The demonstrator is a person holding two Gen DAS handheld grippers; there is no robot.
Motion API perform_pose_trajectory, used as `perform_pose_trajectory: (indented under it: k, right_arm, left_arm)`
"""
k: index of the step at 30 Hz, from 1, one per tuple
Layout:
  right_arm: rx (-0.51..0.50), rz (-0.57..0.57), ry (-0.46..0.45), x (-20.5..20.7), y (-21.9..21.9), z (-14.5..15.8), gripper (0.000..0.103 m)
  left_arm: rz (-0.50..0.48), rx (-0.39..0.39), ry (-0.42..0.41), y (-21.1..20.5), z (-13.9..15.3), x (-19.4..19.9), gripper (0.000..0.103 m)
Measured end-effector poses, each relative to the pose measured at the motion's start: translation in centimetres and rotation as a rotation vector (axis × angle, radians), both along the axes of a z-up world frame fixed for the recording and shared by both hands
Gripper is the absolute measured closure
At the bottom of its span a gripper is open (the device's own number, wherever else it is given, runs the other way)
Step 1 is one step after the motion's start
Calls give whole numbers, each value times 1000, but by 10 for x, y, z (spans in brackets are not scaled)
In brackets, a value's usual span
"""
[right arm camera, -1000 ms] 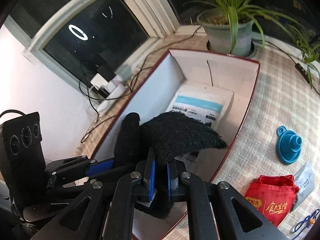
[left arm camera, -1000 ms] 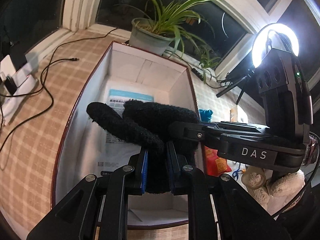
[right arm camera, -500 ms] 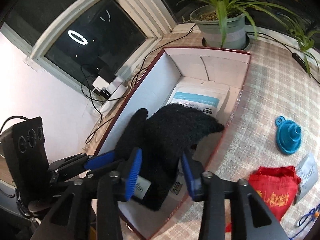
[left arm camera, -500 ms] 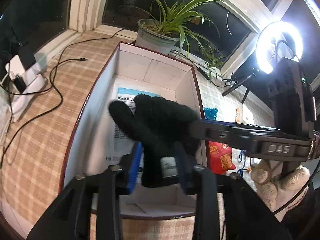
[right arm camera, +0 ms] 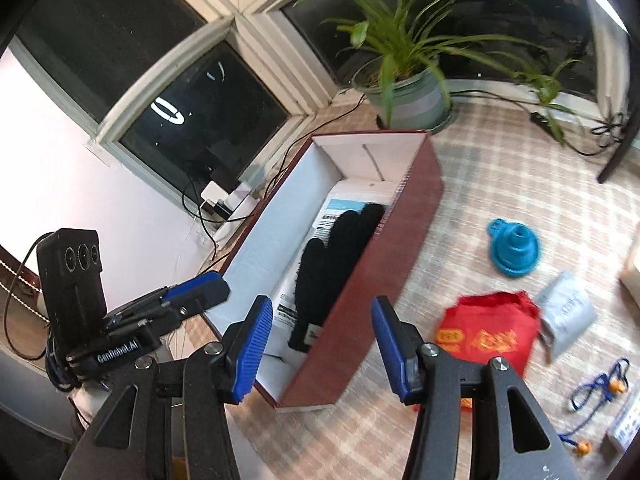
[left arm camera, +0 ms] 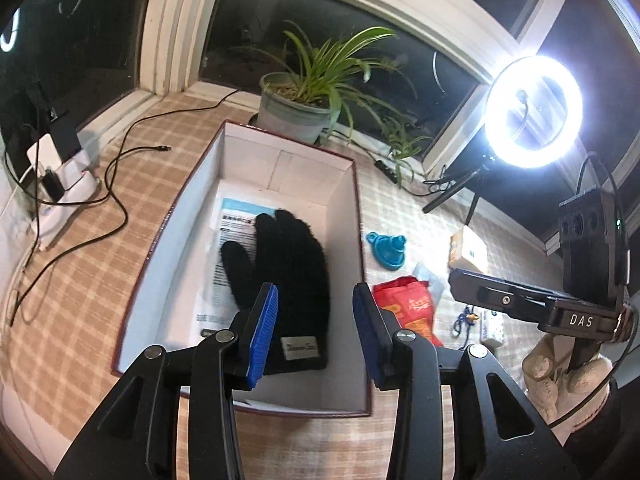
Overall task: Organize soft objects
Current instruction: 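Move the right tool back over the items on the table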
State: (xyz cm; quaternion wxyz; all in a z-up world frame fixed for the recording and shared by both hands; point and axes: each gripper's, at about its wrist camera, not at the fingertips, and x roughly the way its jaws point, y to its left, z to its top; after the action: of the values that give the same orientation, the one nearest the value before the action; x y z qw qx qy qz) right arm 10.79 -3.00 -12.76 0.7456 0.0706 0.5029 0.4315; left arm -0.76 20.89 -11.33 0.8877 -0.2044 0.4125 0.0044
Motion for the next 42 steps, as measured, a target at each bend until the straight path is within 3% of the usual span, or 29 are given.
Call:
perform_pose_trajectory:
  k: [3, 10, 14, 17, 22, 30, 34, 42]
  right_arm:
    - [23, -26, -14, -5, -27, 2, 47]
    - [42, -167, -26, -8, -109, -6, 45]
    - [31, -252, -67, -10, -160, -9, 34]
    - [-11, -310, -98, -10, -196, -14, 25]
    - [-166, -405, -145, -6, -238, -30, 25]
    - [-335, -423, -115, 6, -257, -75, 25]
    - [-400, -424, -112, 13, -253, -93, 25]
    - [-408, -437, -69, 23, -258, -112, 25]
  left_arm:
    - [0, -9, -20, -9, 5, -5, 66]
    - [-29, -26, -55, -42, 11, -11, 66]
    - [-80, -8, -76, -72, 11, -11, 66]
    - [-139, 3, -76, -103, 5, -7, 66]
    - [-244, 2, -53, -159, -14, 7, 62]
    - [-432, 107, -12, -247, -51, 22, 62]
    - [-500, 136, 27, -269, -70, 25, 62]
    - [-657, 279, 56, -309, -96, 37, 62]
